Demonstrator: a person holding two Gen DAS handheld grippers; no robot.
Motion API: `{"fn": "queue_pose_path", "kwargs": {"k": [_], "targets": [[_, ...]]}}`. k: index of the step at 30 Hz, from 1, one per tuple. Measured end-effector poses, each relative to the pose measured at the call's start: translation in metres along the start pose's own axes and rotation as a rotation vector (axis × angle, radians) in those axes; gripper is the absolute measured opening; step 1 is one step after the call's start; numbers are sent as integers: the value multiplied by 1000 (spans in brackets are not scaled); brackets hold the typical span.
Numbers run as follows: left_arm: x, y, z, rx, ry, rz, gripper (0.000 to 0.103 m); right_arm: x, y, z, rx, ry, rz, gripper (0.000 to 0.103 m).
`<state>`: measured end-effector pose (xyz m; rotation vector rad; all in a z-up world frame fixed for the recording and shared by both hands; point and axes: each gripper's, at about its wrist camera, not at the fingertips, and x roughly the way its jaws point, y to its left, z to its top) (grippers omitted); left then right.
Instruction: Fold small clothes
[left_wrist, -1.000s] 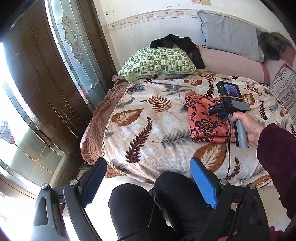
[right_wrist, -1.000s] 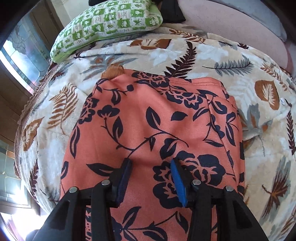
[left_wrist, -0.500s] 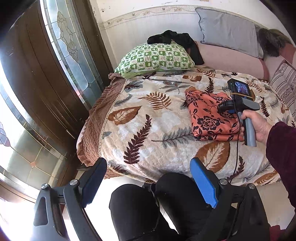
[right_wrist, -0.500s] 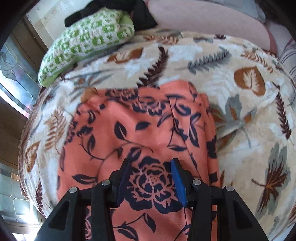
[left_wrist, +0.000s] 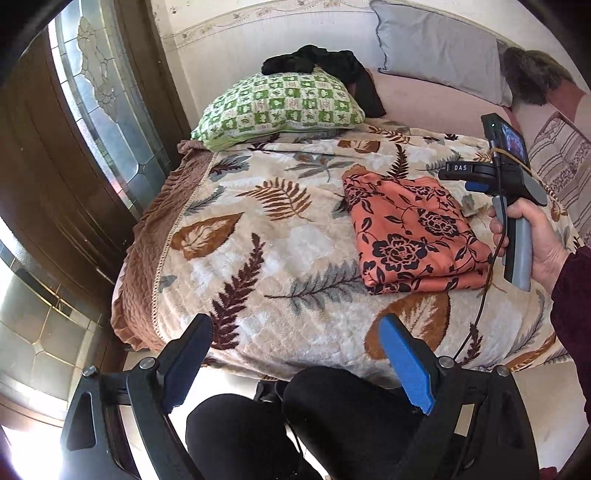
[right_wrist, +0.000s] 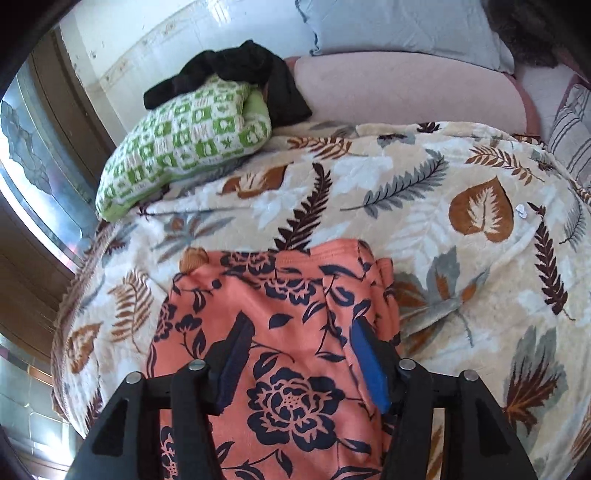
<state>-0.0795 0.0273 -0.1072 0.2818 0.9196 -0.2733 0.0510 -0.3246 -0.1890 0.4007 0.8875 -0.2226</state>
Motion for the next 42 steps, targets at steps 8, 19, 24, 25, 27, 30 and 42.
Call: {"fn": "queue_pose_path", "kwargs": {"k": [8, 19, 24, 25, 27, 30, 42], "targets": [[33, -45, 33, 130, -14, -116, 91, -35, -82, -14, 156, -45, 8, 69], [66, 10, 103, -11, -88, -96, 91, -122, -88, -10, 198, -125, 140, 77], [121, 11, 115, -68, 12, -144, 91, -92, -54, 10, 169, -8, 220, 79], [132, 8, 114, -79, 28, -172, 91, -79, -49, 10, 152, 22, 205, 79], [152, -3, 110, -90, 55, -200, 91, -49, -45, 10, 146, 82, 198, 80], [178, -18, 103, -88, 82, -205, 91, -9, -56, 9, 205, 129, 205, 79], [63, -29, 120, -102, -363, 68, 102, -143, 9, -18, -87, -437, 118, 80]]}}
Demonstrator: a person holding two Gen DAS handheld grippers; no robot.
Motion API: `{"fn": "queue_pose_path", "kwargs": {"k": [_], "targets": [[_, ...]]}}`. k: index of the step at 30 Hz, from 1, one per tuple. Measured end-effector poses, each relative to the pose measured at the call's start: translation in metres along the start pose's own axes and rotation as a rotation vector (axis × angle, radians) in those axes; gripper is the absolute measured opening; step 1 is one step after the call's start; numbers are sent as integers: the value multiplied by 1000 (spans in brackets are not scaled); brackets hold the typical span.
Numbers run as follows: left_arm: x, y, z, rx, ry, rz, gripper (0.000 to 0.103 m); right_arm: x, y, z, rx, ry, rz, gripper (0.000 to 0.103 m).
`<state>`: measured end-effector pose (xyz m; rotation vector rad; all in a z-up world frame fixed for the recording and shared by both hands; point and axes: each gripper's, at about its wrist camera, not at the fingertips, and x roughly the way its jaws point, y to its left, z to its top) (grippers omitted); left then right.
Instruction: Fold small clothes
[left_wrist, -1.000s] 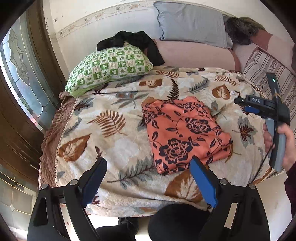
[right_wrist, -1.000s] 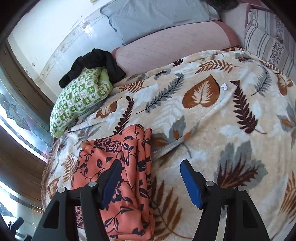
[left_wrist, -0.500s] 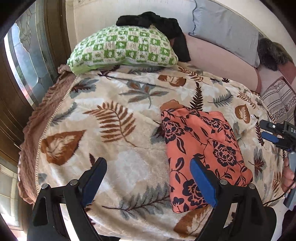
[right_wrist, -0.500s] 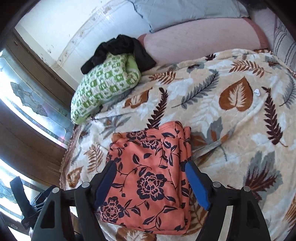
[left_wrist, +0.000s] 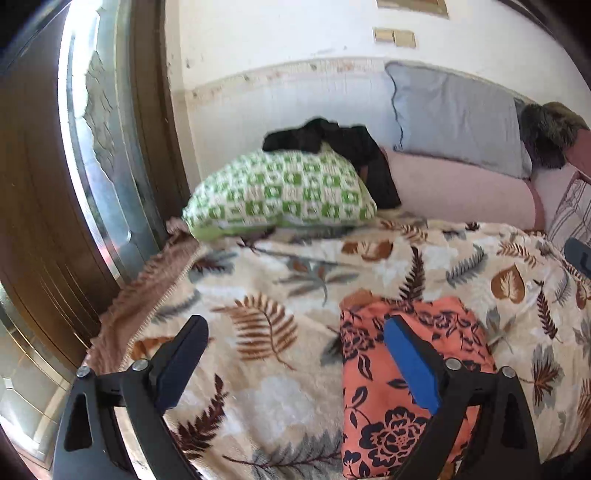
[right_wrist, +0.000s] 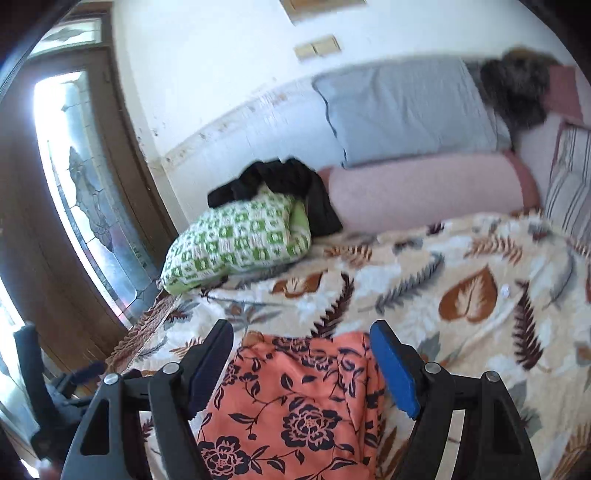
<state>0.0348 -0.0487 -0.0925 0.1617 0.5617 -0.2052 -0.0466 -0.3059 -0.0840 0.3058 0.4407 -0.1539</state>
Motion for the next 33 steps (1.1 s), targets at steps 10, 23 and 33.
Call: {"fn": "queue_pose_path", "kwargs": {"k": [10, 23, 33], "targets": [[-91, 19, 45, -134, -120, 42, 103, -84, 57, 30, -58, -230, -47, 80], [-186, 57, 52, -190, -246, 87, 103, -138, 98, 15, -17, -203, 76, 81], [-225, 61, 52, -196, -296, 24, 103, -183, 106, 9, -36, -228, 68, 81]]}}
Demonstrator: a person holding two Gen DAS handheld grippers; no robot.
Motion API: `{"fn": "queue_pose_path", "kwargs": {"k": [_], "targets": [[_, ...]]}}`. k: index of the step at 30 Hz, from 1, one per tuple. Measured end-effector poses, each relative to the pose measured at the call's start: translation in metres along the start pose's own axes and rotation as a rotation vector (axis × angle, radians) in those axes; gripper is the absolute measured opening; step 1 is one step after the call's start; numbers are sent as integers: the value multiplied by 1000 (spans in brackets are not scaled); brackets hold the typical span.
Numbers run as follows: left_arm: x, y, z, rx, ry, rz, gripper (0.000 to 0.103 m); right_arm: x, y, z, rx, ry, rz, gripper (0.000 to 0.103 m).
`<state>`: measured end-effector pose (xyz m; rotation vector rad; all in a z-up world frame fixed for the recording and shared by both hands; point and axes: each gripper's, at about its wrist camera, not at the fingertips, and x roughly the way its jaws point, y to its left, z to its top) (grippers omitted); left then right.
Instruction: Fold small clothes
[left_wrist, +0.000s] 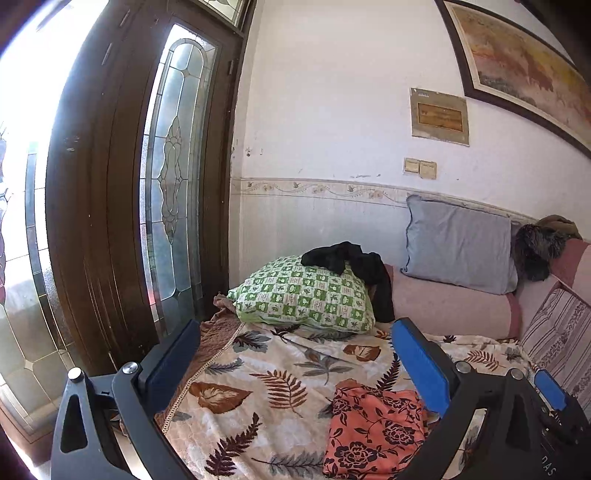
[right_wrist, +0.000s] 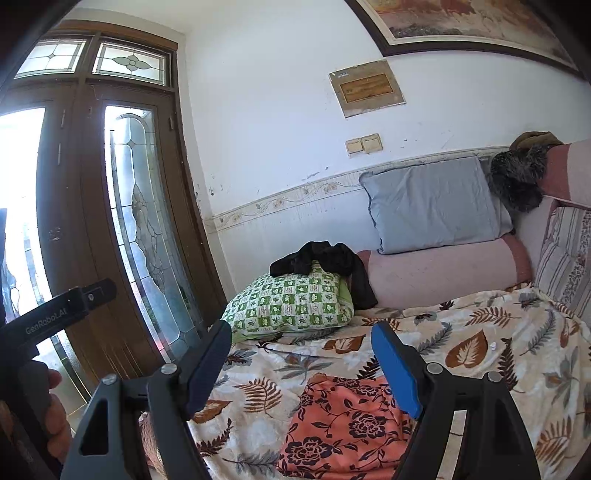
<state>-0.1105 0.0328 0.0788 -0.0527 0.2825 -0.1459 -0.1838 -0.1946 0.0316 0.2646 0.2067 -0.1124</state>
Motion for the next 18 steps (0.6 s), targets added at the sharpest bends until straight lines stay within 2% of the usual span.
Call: {"fn": "queue_pose_path", "kwargs": {"k": [3, 6, 9, 12, 15, 18], "targets": [[-6, -4, 5, 33, 1, -15, 103, -12, -1, 3, 1, -8, -14, 81], [-14, -11, 5, 84, -25, 15, 103, -21, -1, 5, -6, -11, -13, 81], [-20, -15, 3, 117, -44, -15, 103, -22, 1, 4, -18, -8, -4, 82], [-19, -16, -1, 128, -37, -69, 103, -16, 5, -2, -35, 10, 7, 82], [-16, -20, -9, 160, -74, -92, 103, -1, 4, -10, -43, 47, 17, 82], [1, -29, -16, 200, -30, -100, 103, 16, -6, -17, -14, 78, 4, 82]]}}
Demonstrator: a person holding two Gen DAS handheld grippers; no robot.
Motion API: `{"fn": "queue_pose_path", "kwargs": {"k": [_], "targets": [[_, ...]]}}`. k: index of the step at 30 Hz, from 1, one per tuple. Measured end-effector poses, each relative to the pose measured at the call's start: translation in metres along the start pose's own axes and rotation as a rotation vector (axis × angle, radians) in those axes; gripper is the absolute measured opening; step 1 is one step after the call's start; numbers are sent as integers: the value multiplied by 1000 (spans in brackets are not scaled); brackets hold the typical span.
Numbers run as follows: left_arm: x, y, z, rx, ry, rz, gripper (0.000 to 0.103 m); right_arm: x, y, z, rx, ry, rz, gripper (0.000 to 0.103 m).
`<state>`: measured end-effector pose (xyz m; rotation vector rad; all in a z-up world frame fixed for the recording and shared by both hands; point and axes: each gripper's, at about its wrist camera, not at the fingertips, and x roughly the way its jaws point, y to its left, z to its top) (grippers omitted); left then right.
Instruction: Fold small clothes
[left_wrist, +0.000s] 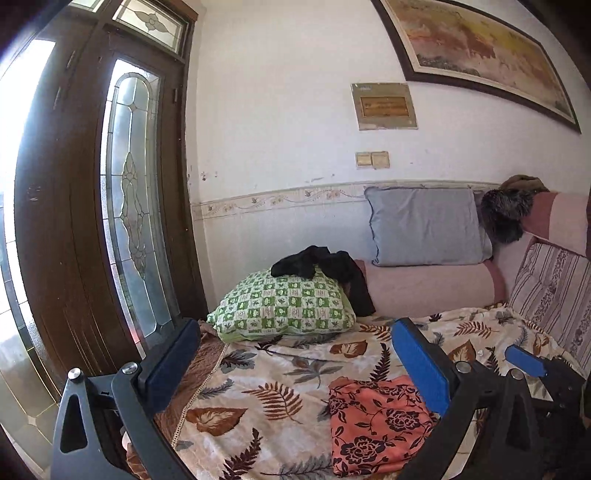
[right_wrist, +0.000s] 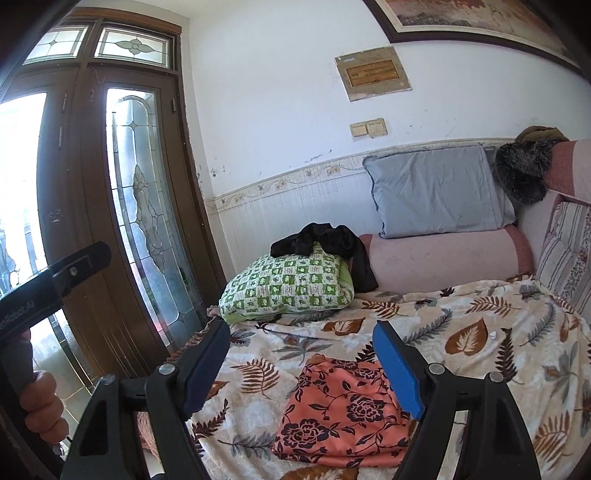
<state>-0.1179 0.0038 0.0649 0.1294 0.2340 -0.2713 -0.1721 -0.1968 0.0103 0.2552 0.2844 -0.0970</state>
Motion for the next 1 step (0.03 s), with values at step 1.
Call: {"fn": "queue_pose_path", "kwargs": {"k": [1], "targets": [[9, -1, -3, 1, 22, 15, 103, 6, -5, -1, 7, 9, -12, 82]]}}
